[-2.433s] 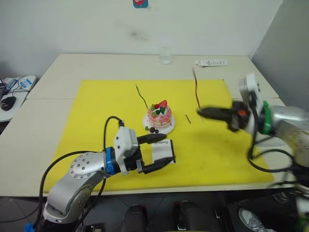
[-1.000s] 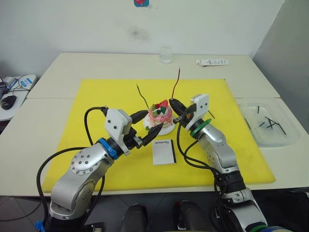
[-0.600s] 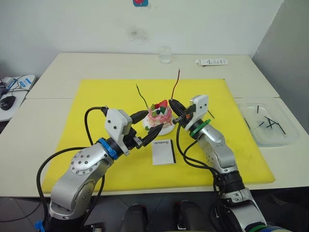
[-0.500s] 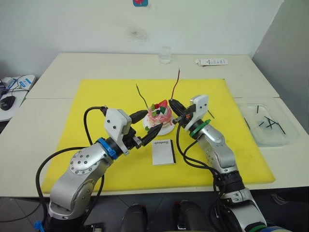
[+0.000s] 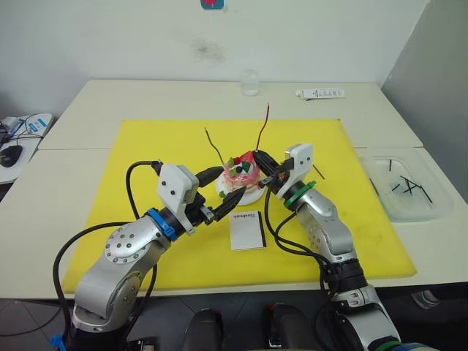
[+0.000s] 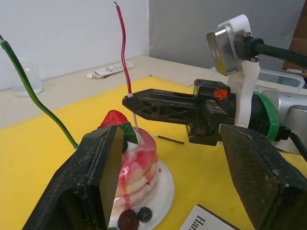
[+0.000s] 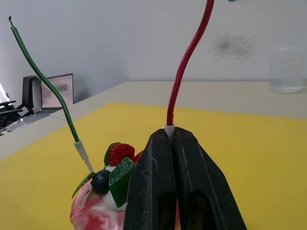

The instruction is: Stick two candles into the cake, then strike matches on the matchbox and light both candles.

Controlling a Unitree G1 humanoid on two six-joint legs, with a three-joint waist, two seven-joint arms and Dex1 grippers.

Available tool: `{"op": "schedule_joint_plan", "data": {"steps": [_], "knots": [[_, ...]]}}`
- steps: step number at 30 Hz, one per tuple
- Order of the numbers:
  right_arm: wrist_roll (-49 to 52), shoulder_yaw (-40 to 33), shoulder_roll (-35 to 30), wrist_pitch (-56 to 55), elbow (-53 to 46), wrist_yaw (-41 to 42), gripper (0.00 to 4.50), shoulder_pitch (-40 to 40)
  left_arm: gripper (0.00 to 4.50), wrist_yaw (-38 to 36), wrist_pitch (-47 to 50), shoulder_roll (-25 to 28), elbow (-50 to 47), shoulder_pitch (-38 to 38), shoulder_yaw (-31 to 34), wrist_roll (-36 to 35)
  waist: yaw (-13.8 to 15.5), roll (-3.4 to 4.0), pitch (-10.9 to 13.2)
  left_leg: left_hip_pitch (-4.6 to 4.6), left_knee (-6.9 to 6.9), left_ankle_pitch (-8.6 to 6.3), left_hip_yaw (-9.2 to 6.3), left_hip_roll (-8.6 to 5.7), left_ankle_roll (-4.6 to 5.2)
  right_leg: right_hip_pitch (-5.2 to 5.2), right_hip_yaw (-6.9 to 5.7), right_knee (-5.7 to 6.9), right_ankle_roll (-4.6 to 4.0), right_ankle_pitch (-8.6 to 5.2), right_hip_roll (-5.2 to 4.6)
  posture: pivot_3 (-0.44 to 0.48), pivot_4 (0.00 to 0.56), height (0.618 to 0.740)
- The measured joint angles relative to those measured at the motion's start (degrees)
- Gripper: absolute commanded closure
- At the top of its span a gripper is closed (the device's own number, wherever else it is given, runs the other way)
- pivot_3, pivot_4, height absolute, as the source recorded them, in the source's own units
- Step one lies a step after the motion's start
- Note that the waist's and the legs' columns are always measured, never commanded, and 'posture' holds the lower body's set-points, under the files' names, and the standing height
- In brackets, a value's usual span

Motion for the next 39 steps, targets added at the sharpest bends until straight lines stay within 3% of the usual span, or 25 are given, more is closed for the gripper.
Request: {"op": "schedule_joint_plan", "data": {"steps": [39], "knots": [[-2.15, 1.24, -0.77, 0.68, -1.70, -1.19, 4.49, 3.35, 0.93, -0.13, 0.00, -0.02, 0.88, -0.36, 0.11, 0.04, -0.01, 0.01, 0.01, -0.03, -0.08, -0.01, -0.01, 0.00, 0.00, 0.00, -0.02, -0.13, -0.01, -0.01, -0.02, 0.000, 0.150, 0.740]]}}
